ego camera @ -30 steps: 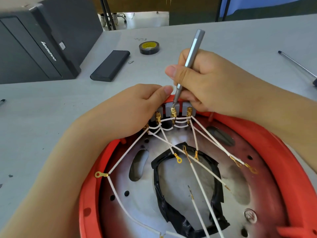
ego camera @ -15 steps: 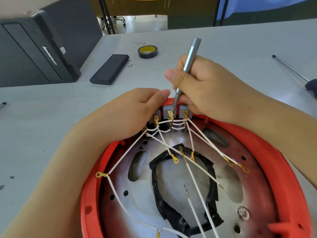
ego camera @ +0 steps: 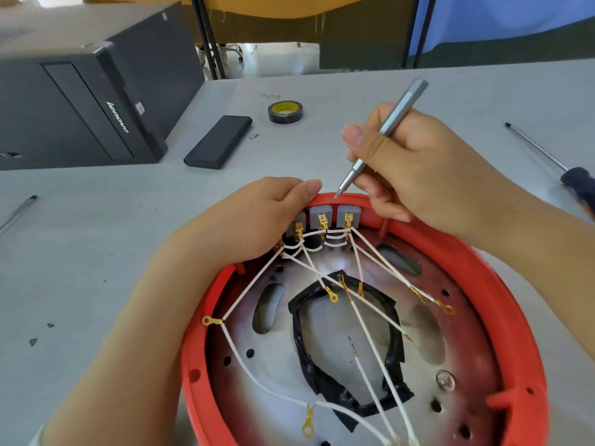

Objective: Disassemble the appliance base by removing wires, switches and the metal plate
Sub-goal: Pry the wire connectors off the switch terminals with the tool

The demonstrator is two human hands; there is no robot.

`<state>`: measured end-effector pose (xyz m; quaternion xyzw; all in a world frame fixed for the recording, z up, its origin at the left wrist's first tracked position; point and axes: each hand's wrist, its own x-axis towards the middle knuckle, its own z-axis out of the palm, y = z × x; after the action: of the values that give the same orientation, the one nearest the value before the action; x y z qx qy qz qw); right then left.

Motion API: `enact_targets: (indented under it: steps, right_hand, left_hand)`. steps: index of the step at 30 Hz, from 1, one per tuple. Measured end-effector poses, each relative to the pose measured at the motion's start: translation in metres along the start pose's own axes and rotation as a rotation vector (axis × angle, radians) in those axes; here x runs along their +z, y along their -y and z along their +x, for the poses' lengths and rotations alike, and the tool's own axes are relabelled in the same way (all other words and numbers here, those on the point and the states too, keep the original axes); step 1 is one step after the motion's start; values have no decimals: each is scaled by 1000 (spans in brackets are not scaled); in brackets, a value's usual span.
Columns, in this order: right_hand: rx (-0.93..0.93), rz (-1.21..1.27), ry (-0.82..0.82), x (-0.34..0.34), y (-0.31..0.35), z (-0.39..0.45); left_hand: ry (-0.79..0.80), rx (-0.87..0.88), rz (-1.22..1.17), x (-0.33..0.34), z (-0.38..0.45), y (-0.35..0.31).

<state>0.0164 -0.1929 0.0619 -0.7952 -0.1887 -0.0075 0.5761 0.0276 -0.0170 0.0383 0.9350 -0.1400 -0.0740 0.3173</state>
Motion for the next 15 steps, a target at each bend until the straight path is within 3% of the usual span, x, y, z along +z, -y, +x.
enact_targets:
  steps: [8, 12, 15]
  right_hand:
    - [48, 70, 37, 3, -8, -5]
    - [-65, -111, 21, 9, -14, -11]
    - [-118, -196, -2, 10, -14, -13]
  left_hand:
    - [-47, -82, 59, -1, -14, 1]
    - [-7, -96, 154, -11, -11, -2]
    - [-45, -17, 87, -8, -3, -11]
